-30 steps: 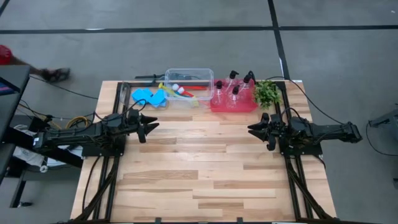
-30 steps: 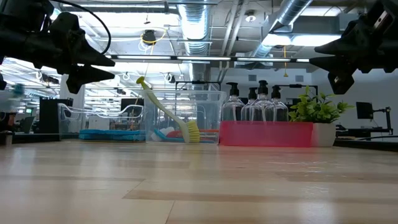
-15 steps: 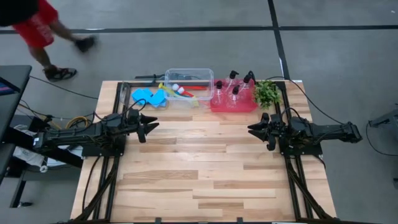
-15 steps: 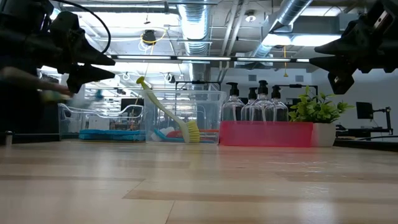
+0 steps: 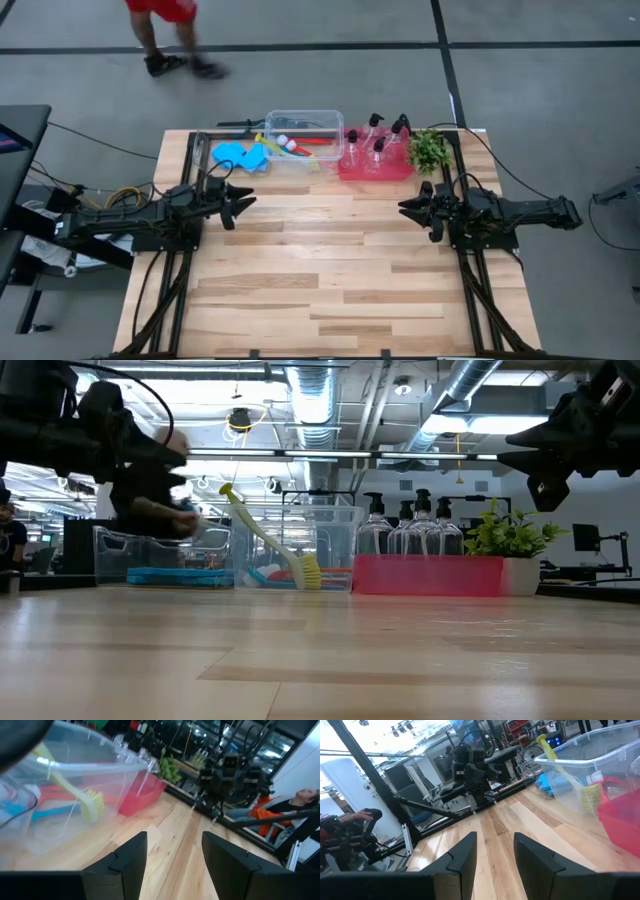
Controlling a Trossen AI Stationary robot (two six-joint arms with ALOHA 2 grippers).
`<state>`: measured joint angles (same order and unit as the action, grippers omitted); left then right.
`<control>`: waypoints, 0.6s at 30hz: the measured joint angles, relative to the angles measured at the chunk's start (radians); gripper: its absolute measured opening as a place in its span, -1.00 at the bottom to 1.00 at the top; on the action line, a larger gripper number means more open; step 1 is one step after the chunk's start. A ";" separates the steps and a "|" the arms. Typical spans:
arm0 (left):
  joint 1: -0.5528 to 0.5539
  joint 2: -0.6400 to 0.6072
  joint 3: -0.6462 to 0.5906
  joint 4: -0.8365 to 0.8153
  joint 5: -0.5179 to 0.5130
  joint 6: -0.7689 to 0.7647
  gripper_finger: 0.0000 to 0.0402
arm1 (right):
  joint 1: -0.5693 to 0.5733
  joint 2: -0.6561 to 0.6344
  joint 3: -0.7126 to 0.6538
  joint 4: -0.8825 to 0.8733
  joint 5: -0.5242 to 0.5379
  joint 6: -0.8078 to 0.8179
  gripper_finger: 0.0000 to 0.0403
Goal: Pick & Place Kitchen Sink Supplies
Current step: Return to Home Position
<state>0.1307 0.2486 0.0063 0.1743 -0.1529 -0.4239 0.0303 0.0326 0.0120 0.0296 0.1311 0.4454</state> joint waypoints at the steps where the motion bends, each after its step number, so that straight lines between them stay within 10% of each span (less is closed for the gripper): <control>1: 0.000 -0.007 0.000 0.002 0.000 0.000 -0.05 | 0.000 0.000 0.000 0.000 0.000 0.000 -0.39; 18: 0.000 -0.233 0.000 0.058 0.000 0.000 -0.05 | 0.000 0.000 0.000 0.000 0.000 0.000 -0.39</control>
<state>0.1307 0.0156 0.0063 0.2320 -0.1533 -0.4238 0.0307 0.0325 0.0120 0.0298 0.1315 0.4454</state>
